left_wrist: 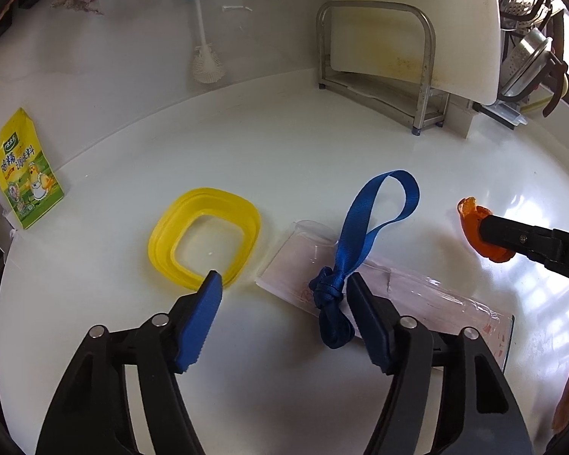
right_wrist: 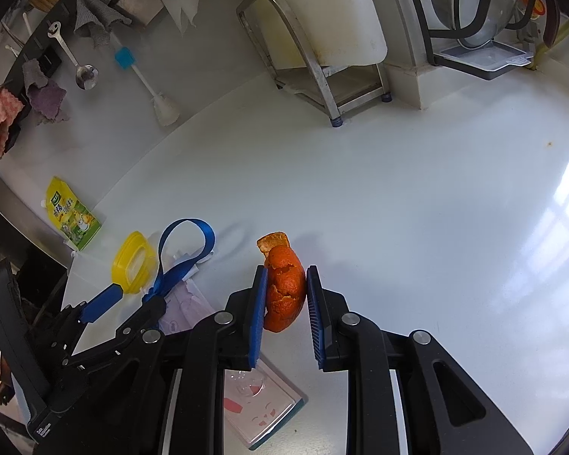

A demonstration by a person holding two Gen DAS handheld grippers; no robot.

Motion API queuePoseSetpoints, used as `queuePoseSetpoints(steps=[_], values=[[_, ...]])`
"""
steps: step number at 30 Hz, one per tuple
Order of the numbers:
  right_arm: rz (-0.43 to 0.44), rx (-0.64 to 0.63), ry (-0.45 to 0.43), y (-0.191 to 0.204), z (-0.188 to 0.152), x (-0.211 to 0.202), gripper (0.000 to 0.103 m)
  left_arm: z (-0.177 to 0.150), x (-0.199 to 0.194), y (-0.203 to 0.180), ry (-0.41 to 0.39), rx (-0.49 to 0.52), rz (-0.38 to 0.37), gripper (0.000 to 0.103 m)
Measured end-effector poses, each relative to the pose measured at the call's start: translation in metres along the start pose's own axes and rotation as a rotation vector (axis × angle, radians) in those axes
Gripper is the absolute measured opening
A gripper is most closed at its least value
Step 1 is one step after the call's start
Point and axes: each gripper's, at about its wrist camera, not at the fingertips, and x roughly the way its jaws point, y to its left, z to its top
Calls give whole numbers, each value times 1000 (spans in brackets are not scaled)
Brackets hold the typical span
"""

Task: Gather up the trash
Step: 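Close the left tool on the blue strap while the right tool holds the peel, then carry the strap and peel over the basket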

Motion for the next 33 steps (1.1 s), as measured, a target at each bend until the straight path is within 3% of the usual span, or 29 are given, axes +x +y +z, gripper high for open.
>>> queuePoseSetpoints(steps=[2,3,4,10,21,33], values=[[-1,-3,1,0,0,1,20,-1,3,-1,24,2,-35,36],[0,-3,2,0,-1,1,20,-1,4,0,33,-2,-49,21],[0,-3,2,0,-1,1,20,-1,3,1,29,-5,-53,17],[6,-6,-2,-1,-2,1,20,-3,-7,8,-9,-33,-76,16],[33,-19,-31,-1,-8,-12,20,-6,-35,23,-111,-64,-49,16],[5,-25,-77,-6,-35,-42,20,-29,-60,19,-146,-34,-14,16]])
